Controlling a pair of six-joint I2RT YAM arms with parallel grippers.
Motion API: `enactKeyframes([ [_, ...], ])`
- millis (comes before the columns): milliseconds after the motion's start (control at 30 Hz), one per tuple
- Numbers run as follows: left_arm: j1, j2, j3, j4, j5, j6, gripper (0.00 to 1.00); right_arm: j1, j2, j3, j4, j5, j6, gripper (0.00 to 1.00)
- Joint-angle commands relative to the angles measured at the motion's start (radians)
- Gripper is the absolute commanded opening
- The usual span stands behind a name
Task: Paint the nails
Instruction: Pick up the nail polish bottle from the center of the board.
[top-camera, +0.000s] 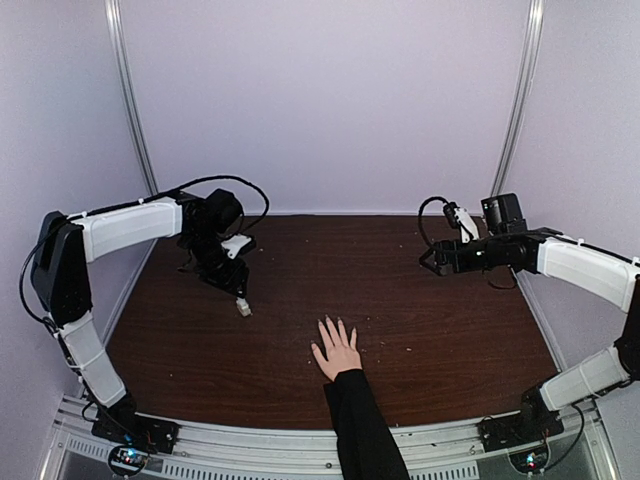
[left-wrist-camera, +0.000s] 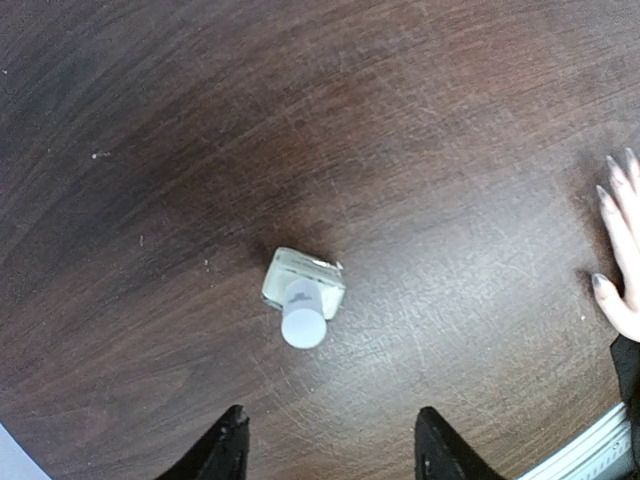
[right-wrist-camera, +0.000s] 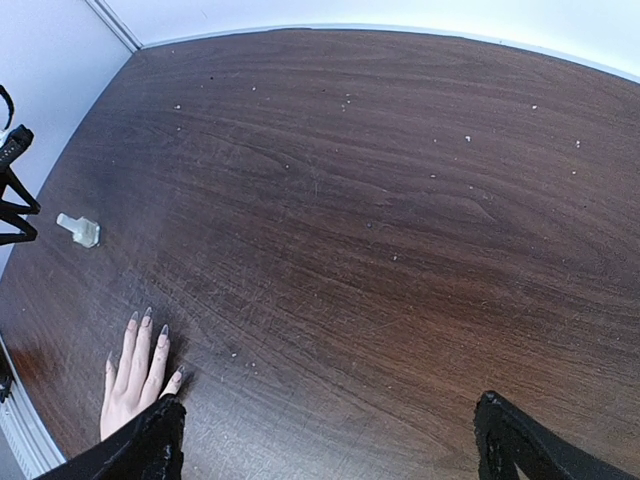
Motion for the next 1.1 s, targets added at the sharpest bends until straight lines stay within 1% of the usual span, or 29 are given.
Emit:
enactKeyframes([
  [0, -0.005, 0.044, 0.049, -0.005, -0.027, 0.017, 0.54, 0.007, 0.013, 0.006, 0.013, -0.009, -0.017, 1.0],
  [133, -0.005, 0.087, 0.07, -0.004, -0.041, 0.019, 0.49, 0.007, 0.017, 0.002, 0.014, -0.008, -0.019, 1.0],
  [533, -0.005, 0.161, 0.099, -0.003, -0.05, 0.022, 0.4, 0.007, 0.033, 0.005, 0.013, -0.004, -0.028, 1.0],
  [867, -0.005, 0.189, 0.107, 0.005, -0.058, 0.028, 0.37, 0.007, 0.046, 0.005, 0.014, -0.001, -0.031, 1.0],
  [1067, -0.005, 0.2, 0.112, 0.005, -0.055, 0.032, 0.33, 0.007, 0.05, 0.005, 0.014, -0.001, -0.032, 1.0],
])
